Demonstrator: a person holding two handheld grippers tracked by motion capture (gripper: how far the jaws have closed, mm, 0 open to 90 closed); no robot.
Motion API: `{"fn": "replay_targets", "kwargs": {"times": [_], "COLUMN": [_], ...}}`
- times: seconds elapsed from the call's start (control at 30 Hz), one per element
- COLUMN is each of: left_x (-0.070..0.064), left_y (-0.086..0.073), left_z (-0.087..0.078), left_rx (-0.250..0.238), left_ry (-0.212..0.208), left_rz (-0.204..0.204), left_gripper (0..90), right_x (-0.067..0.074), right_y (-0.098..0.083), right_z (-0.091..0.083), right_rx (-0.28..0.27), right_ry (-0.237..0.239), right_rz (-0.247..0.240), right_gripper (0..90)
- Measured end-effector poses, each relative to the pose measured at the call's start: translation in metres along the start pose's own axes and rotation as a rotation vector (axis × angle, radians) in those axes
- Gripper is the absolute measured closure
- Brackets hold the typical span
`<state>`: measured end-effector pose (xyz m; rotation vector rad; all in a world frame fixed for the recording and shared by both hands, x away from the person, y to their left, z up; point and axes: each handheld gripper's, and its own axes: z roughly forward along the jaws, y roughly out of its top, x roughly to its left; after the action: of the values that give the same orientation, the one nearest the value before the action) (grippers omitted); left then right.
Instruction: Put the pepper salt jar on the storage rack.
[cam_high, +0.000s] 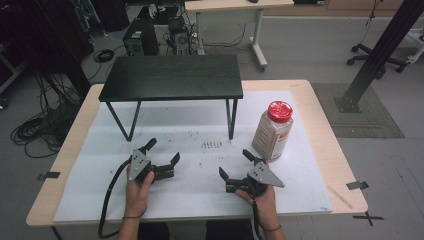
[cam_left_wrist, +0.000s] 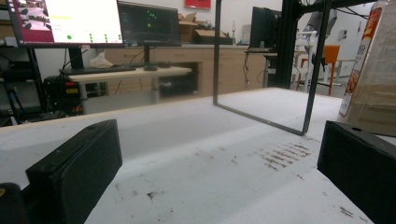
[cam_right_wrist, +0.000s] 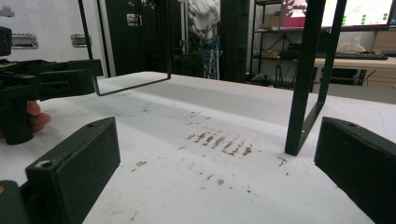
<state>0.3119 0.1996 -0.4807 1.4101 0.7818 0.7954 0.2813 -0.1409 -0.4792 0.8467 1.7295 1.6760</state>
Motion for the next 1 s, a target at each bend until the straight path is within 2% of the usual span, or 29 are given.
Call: {"fn": "replay_targets", "kwargs": {"times": [0.43,1.0], "left_x": [0.000,0.000], "left_y": [0.000,0.000], "left_z": [0.000,0.000], "left_rx": [0.000,0.001], "left_ry": [0.000,-0.001], "left_rz": [0.000,0.001], "left_gripper": [0.2,0.2], "right_x": [-0.002,-0.010], "right_y": [0.001,0.007], "right_z": [-0.012,-0.025], "right_rx": [0.032,0.053], "right_ry": [0.013,0.012], "right_rz": [0.036,0.044], "right_gripper": [0.9,1.2]}}
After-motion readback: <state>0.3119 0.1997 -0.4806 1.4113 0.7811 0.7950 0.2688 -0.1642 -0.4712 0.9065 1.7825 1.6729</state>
